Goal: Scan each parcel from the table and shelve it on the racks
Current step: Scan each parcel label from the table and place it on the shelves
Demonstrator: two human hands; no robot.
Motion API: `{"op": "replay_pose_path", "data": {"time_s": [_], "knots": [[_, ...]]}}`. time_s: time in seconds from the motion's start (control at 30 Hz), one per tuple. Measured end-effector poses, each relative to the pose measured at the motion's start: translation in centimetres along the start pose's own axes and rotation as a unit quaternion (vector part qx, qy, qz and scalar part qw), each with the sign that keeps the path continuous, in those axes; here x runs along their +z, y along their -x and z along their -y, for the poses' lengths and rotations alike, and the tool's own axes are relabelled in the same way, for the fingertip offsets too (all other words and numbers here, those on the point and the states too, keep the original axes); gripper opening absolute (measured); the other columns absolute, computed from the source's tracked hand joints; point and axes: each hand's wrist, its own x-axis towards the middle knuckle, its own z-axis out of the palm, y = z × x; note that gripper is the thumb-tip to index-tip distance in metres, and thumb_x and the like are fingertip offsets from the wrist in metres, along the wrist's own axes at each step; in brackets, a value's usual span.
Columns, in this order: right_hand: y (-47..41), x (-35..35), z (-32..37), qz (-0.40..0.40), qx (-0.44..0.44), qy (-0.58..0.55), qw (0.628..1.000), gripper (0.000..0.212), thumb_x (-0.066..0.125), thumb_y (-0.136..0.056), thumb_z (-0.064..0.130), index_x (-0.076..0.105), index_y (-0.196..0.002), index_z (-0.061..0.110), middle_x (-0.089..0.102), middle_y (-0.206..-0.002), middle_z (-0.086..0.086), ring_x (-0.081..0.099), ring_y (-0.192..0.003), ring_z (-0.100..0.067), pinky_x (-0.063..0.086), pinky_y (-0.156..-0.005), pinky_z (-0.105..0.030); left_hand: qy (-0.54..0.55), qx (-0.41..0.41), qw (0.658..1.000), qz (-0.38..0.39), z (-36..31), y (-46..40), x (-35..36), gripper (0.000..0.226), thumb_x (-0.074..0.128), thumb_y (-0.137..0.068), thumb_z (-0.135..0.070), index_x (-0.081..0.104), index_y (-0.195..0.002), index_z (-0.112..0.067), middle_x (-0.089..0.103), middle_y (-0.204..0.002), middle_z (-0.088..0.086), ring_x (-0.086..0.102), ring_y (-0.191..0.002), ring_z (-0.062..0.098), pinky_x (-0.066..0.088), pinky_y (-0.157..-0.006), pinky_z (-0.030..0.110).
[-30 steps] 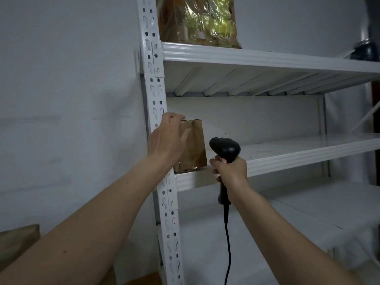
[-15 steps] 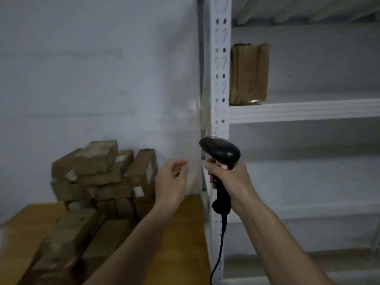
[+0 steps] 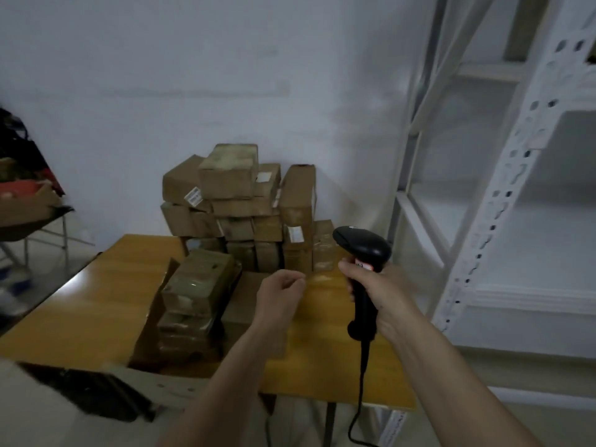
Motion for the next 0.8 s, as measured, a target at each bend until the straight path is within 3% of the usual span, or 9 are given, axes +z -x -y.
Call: {"op": "replay_pose_path", "data": {"time_s": [0.13, 0.37, 0.63, 0.8], "knots": [[-3.5, 5.2, -1.4, -0.014, 0.017, -0.003, 1.0, 0.012, 0.078, -0.079, 0.013, 0.07, -0.087, 0.01, 0.062, -0.058, 0.001, 0.058, -0.052, -0.012, 0.049, -0.053, -0.025, -0.03, -0.023, 0.999, -0.012, 1.9, -4.6, -4.0, 0.017, 0.059, -0.095, -0.019, 0.067, -0.11, -0.021, 0.066, -0.099, -0.006, 0.061, -0.094, 0.009, 0.049, -0.078, 0.023], [-9.4, 10.4, -3.1, -0.086, 0.051, -0.034, 0.994, 0.019, 0.077, -0.078, 0.011, 0.068, -0.094, 0.007, 0.065, -0.059, 0.001, 0.06, -0.052, -0.011, 0.05, -0.052, -0.024, -0.098, -0.03, 0.994, 0.047, 3.8, -13.0, -9.4, 0.026, 0.059, -0.095, -0.02, 0.063, -0.12, -0.02, 0.064, -0.118, -0.003, 0.058, -0.108, 0.012, 0.045, -0.092, 0.026], [-14.6, 10.0, -3.5, -0.162, 0.074, -0.117, 0.977, 0.011, 0.072, -0.082, 0.005, 0.065, -0.09, 0.006, 0.069, -0.065, -0.006, 0.065, -0.056, -0.016, 0.052, -0.054, -0.026, -0.13, -0.004, 0.987, 0.094, 2.4, -19.1, -6.7, 0.04, 0.063, -0.093, -0.023, 0.052, -0.131, -0.019, 0.06, -0.125, -0.002, 0.053, -0.108, 0.009, 0.042, -0.086, 0.024], [-20.1, 8.4, -3.9, -0.218, 0.104, -0.158, 0.957, 0.014, 0.072, -0.084, 0.006, 0.063, -0.095, 0.006, 0.071, -0.075, -0.01, 0.067, -0.063, -0.021, 0.051, -0.051, -0.027, -0.164, 0.059, 0.98, 0.092, 0.3, -22.0, -3.5, 0.048, 0.068, -0.089, -0.024, 0.049, -0.133, -0.02, 0.054, -0.129, -0.004, 0.048, -0.109, 0.007, 0.043, -0.094, 0.026]]}}
